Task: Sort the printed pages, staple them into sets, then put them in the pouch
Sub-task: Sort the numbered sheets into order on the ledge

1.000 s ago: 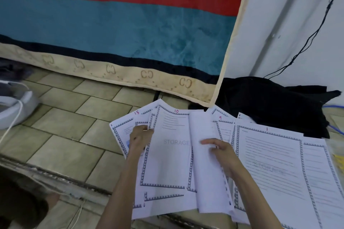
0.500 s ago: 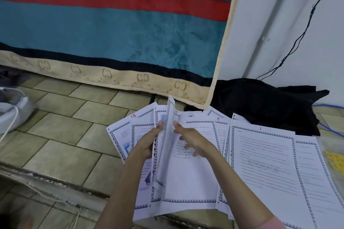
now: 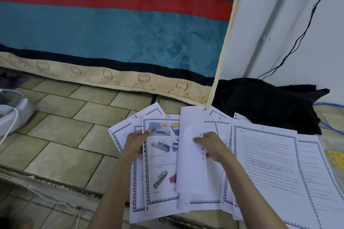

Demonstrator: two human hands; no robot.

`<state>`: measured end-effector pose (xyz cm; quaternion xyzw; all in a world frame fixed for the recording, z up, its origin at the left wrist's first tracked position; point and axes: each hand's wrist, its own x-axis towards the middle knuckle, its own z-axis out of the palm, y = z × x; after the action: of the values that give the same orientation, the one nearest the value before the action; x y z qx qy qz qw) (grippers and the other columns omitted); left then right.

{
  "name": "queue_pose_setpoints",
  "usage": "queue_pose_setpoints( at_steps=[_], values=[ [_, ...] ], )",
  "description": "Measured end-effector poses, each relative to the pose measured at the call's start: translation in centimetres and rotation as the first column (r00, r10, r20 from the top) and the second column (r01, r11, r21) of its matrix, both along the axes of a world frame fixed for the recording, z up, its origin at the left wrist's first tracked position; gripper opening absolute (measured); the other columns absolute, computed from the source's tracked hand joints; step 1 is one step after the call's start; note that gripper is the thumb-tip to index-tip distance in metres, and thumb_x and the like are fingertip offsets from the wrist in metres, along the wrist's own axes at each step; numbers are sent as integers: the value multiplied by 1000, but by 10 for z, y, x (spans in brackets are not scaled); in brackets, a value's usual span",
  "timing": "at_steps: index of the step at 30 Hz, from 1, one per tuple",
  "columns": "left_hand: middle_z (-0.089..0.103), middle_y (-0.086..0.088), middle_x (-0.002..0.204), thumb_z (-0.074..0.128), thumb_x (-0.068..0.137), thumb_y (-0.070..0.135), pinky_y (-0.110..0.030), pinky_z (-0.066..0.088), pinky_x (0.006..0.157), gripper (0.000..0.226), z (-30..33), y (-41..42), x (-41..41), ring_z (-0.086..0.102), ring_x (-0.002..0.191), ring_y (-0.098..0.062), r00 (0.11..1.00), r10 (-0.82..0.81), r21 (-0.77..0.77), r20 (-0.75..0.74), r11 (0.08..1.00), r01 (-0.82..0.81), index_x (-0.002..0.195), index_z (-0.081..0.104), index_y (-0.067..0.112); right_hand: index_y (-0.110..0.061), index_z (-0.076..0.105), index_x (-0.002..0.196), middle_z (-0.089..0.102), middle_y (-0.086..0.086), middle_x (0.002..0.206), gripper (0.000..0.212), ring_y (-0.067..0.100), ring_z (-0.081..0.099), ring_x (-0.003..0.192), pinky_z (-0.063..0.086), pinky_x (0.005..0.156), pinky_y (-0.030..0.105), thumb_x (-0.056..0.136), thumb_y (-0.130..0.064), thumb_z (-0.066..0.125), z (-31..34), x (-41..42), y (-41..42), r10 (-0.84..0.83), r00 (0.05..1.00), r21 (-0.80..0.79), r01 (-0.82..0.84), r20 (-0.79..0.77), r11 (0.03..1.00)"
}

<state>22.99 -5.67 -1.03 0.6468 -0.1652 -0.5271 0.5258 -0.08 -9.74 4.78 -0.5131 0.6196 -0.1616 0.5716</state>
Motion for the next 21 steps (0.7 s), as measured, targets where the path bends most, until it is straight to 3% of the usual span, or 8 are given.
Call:
queue_pose_setpoints(
  at_steps=[3, 7, 9, 11, 14, 17, 19, 21],
  values=[
    [72, -6, 68, 60, 89, 14, -31, 55, 62, 17, -6, 5, 4, 65, 63, -22, 999, -34, 3, -13, 999, 34, 102, 66, 3, -1, 60, 81, 56, 16, 77, 6, 24, 53, 63, 43, 63, 32, 86, 0, 57, -3, -9, -2, -61, 998, 19, 60, 25, 998],
    [67, -11, 82, 56, 93, 12, -35, 52, 69, 23, -6, 4, 4, 62, 71, -25, 999, -44, -2, 20, 999, 44, 111, 62, 0, -7, 60, 78, 62, 9, 75, 16, 21, 59, 65, 50, 59, 31, 86, 6, 55, -2, -18, -5, -98, 991, 50, 94, 87, 994],
    [66, -10, 81, 54, 93, 13, -32, 52, 64, 25, -4, 3, 1, 62, 69, -25, 998, -35, 9, 57, 999, 34, 114, 62, 0, -10, 56, 94, 62, 7, 83, 19, 20, 60, 71, 50, 58, 31, 85, 7, 55, -3, -22, -6, -119, 986, 44, 114, 116, 992],
    [68, -11, 78, 52, 95, 21, -31, 52, 61, 29, 2, 4, -4, 63, 67, -26, 999, -23, 15, 44, 1000, 22, 114, 62, 1, -23, 41, 112, 60, 8, 93, 44, 22, 59, 78, 50, 61, 33, 83, 5, 59, -10, -24, -6, -107, 989, -36, 111, 105, 993],
    [71, -14, 85, 35, 96, 50, -35, 55, 65, 54, 16, 3, -15, 67, 72, -30, 966, -140, -57, -216, 990, 131, 111, 63, 6, -32, 33, 113, 55, 8, 89, 51, 21, 54, 75, 45, 61, 26, 84, 3, 57, -14, -17, 1, -7, 1000, -308, -2, -30, 951],
    [66, -13, 106, 23, 90, 66, -36, 54, 73, 71, 26, -1, -28, 62, 88, -30, 885, -251, -105, -391, 968, 228, 115, 63, 13, -21, 62, 98, 62, -2, 99, 28, 8, 54, 72, 39, 56, 13, 91, 0, 45, -10, 0, 5, 102, 993, -392, -119, -62, 912],
    [65, -4, 109, 34, 94, 54, -33, 53, 73, 49, 32, -3, -41, 59, 88, -22, 907, -332, -89, -261, 943, 319, 110, 66, 21, -22, 68, 95, 66, -1, 102, 20, 10, 59, 74, 45, 55, 19, 94, -26, 48, 1, 14, 13, 124, 991, -176, -112, 57, 978],
    [62, 0, 123, 53, 93, 34, -33, 51, 88, 27, 30, -5, -54, 59, 103, -17, 900, -436, -49, 4, 899, 436, 114, 65, 26, -23, 68, 101, 68, 1, 99, 43, 17, 64, 85, 51, 60, 26, 89, -57, 46, 4, 22, 15, 134, 984, -54, -129, 116, 990]
  ],
)
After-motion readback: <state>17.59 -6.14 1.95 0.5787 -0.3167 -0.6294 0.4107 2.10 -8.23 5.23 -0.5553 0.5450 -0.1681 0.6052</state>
